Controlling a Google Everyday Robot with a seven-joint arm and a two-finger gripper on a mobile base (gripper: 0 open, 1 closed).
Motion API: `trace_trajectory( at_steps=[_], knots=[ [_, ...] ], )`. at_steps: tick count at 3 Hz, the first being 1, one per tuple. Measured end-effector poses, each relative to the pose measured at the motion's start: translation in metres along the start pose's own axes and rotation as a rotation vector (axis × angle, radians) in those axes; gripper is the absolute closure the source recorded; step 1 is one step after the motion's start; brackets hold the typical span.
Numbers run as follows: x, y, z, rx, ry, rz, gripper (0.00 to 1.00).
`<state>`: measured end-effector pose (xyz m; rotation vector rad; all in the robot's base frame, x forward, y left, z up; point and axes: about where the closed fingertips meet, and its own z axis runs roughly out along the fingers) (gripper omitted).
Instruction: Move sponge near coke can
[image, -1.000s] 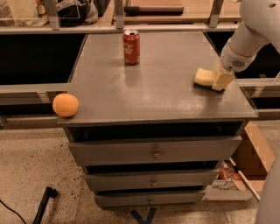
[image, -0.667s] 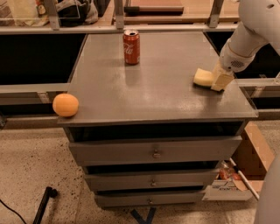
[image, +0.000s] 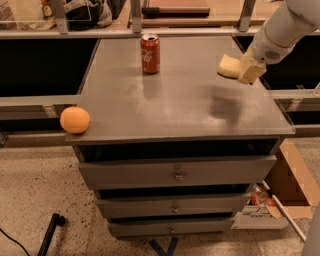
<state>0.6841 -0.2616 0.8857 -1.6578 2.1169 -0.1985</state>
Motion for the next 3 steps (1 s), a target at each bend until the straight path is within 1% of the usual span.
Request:
trace_trajectory(
  at_steps=[1,2,3],
  knots=[
    [-0.03,-0.023,-0.001,0.048,-0.043,-0.031,1.0],
    [-0.073,-0.036,0.017,0.045,-0.075,-0.085,1.0],
    [-0.123,-0.038,0.039,0.022,-0.094,-0.147,1.0]
  ],
)
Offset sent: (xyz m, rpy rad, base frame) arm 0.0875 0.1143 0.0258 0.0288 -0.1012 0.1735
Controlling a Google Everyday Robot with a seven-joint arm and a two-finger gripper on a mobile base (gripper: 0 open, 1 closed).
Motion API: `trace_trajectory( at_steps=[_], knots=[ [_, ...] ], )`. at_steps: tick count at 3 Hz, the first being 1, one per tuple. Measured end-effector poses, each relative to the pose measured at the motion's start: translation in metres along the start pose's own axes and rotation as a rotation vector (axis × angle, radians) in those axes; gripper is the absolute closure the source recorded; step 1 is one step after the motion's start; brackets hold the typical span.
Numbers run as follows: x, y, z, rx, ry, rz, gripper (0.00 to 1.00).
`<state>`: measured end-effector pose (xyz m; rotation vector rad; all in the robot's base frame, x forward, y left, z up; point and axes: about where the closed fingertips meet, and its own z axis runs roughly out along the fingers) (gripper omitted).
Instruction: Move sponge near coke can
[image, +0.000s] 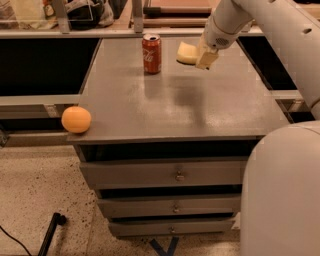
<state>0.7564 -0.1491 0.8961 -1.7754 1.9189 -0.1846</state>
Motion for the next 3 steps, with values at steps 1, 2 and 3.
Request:
trace_trajectory(
  at_steps=[1,2,3],
  knots=[
    [-0.04,0.0,0.02,-0.026,-0.019,-0.057,1.0],
    [-0.064,0.005,0.035,-0.052,-0.029,-0.097,1.0],
    [-0.068,0.005,0.042,-0.069,-0.036,-0.076,0.84]
  ],
)
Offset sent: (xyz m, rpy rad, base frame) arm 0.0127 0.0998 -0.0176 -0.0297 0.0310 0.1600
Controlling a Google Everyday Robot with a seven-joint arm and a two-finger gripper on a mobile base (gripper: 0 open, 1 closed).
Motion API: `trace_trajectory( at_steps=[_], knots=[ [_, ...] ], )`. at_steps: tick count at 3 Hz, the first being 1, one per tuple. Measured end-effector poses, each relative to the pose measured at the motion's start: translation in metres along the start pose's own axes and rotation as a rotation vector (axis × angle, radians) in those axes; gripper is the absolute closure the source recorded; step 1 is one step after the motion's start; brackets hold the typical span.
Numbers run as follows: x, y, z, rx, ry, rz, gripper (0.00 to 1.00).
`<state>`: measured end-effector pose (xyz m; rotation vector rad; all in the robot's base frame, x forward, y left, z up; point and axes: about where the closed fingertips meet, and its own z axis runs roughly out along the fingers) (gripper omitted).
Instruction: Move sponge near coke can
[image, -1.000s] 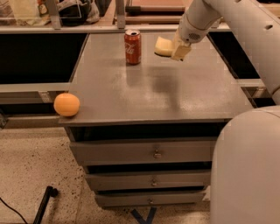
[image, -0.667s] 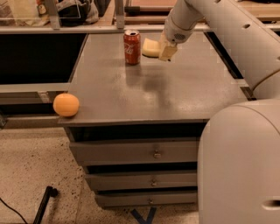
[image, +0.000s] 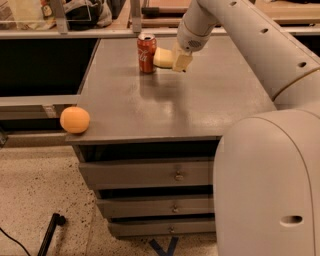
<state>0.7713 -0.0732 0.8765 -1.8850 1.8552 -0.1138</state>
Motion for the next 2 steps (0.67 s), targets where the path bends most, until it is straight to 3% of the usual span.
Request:
trace_trajectory(
  at_steps=[1,2],
  knots=[
    [0.0053,-0.0014,0.0006,-0.005,-0.007,0.036,0.61],
    [0.004,-0.0005,0.0043,-0.009,-0.007,0.031,0.38]
  ],
)
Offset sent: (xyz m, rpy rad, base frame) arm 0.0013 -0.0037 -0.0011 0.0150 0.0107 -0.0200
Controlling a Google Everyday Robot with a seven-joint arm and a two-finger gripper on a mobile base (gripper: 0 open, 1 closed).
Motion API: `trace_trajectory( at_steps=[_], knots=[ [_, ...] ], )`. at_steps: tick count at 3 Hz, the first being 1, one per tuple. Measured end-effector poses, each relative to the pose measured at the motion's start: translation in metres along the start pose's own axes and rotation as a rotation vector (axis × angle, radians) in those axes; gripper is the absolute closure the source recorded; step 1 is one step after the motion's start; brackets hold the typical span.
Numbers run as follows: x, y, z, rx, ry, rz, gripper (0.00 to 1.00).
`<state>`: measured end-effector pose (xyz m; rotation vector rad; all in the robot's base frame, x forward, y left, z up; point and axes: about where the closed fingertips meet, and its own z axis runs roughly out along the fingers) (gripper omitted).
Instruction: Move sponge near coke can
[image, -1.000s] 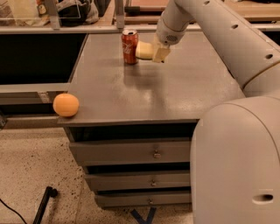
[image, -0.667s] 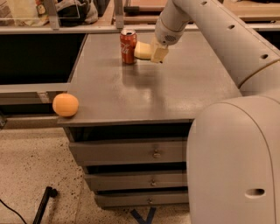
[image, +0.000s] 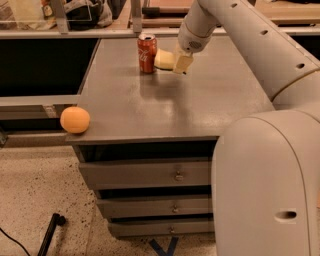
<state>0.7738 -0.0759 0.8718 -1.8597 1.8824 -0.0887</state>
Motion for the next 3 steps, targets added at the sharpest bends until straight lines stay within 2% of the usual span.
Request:
trace_trajectory(
  at_steps=[1,2,3],
  knots=[
    [-0.0005,0.0009,0.004,-0.005,0.0,-0.001,0.14],
    [-0.0011,0.0018,0.0079,-0.01,0.0,-0.002,0.0],
    [-0.0011,0.0019,0.008,-0.01,0.0,-0.002,0.0]
  ],
)
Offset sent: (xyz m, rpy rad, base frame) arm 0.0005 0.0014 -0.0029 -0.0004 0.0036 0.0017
